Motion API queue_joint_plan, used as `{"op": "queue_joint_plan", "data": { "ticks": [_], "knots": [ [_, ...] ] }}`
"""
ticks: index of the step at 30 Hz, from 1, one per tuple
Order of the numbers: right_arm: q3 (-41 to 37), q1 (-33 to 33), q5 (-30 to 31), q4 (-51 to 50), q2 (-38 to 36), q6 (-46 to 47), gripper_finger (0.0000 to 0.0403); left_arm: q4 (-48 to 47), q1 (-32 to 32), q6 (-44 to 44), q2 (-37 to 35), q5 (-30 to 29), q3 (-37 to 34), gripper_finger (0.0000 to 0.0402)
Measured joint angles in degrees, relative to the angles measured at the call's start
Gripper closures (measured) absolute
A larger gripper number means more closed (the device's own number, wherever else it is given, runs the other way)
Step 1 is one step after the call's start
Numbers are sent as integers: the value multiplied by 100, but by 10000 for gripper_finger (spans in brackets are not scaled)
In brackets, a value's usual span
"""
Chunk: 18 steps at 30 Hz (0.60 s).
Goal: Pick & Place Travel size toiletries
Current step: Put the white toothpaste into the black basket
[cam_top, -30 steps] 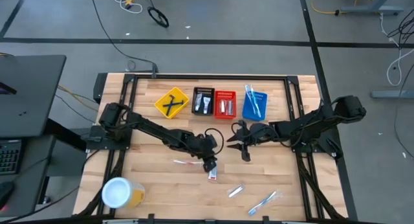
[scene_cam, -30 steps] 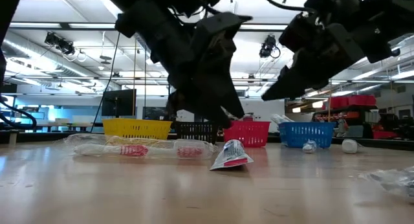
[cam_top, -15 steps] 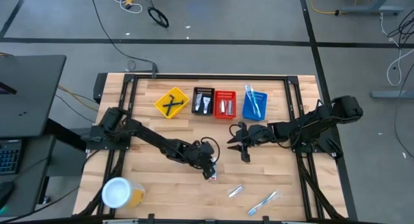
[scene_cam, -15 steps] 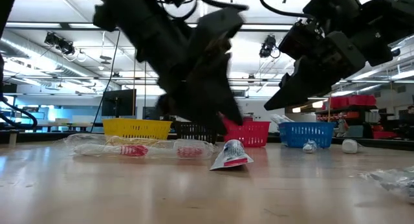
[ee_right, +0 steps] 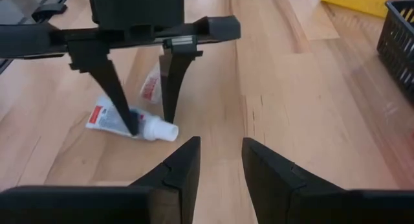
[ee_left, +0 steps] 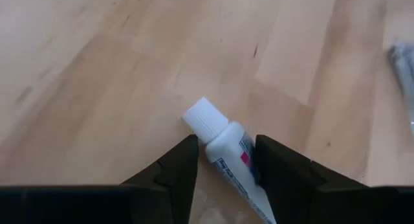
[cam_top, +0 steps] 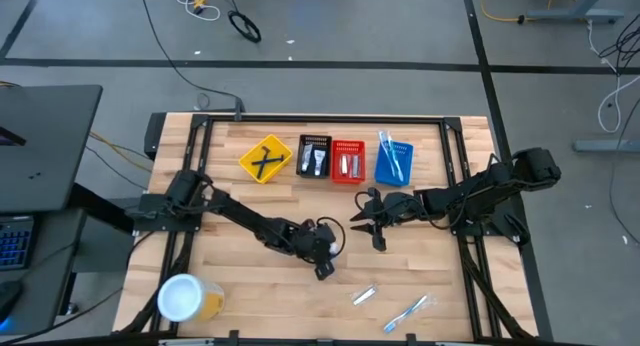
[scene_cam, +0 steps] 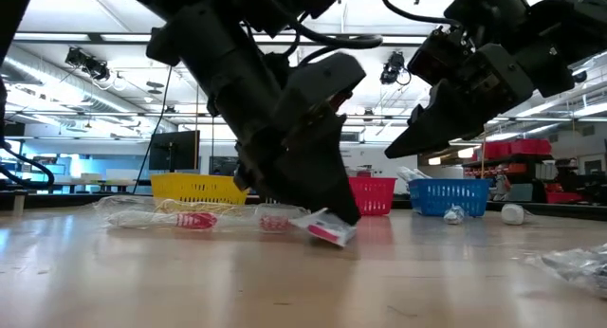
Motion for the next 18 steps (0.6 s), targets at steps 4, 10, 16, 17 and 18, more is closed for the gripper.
{"op": "queue_joint_plan", "data": {
  "ticks": [4, 10, 16, 17, 18],
  "knots": [
    [0, 0, 0, -5, 0, -1, 278, -72, 77, 240, -4, 139, -6, 271],
    [0, 0, 0, -5, 0, -56, 278, 99, 107, 335, -21, 122, -23, 306],
    [0, 0, 0, -4, 0, -63, 278, -70, 125, 642, -118, -5, 115, 307],
    [0, 0, 0, -6, 0, -63, 278, -192, 152, 639, -156, -28, 151, 307],
    [0, 0, 0, -17, 0, -62, 278, -287, 176, 638, -188, -40, 216, 307]
  ]
}}
